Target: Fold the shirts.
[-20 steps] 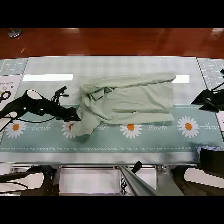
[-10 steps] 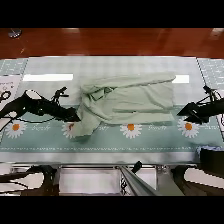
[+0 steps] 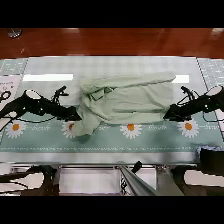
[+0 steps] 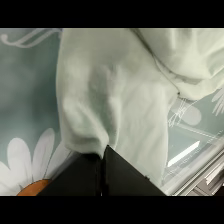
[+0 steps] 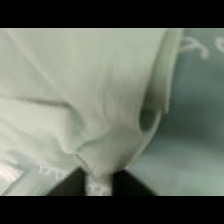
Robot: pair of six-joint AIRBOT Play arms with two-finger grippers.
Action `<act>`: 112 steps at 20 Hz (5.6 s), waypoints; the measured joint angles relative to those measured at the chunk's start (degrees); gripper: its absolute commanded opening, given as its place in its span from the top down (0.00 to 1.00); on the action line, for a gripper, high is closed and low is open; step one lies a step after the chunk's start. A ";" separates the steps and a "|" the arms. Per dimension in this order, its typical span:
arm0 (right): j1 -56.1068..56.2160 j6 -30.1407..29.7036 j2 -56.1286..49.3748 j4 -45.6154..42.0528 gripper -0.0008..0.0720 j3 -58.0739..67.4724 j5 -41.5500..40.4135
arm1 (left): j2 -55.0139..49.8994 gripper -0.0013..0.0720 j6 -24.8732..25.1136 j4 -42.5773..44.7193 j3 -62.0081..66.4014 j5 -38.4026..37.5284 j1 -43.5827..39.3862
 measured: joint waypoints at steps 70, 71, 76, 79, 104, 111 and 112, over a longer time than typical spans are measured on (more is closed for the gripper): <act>-13.51 11.02 -9.22 -17.33 0.30 58.05 26.53 | 5.29 0.13 -20.26 22.88 26.36 -19.56 8.31; -15.15 10.99 -8.41 -16.59 0.30 56.26 26.60 | 7.58 0.13 -19.65 22.27 21.16 -18.38 8.59; -18.49 10.58 -6.60 -13.09 0.30 49.20 26.10 | 16.55 0.13 -14.05 16.44 -4.79 -10.01 8.96; -18.34 10.34 -6.32 -12.13 0.30 47.12 25.68 | 18.08 0.13 -12.35 14.62 -13.14 -5.18 8.63; -23.23 3.67 -2.51 -10.32 0.19 19.26 22.27 | 9.25 0.95 -7.23 -4.46 -19.37 6.08 -5.90; -20.90 -0.42 -2.03 -9.70 0.19 5.81 13.42 | 9.25 0.95 -7.13 -4.33 -19.34 5.92 -5.79; -20.28 -0.81 -2.03 -9.51 0.19 4.72 12.74 | 9.25 0.95 -7.10 -4.35 -19.34 5.92 -5.79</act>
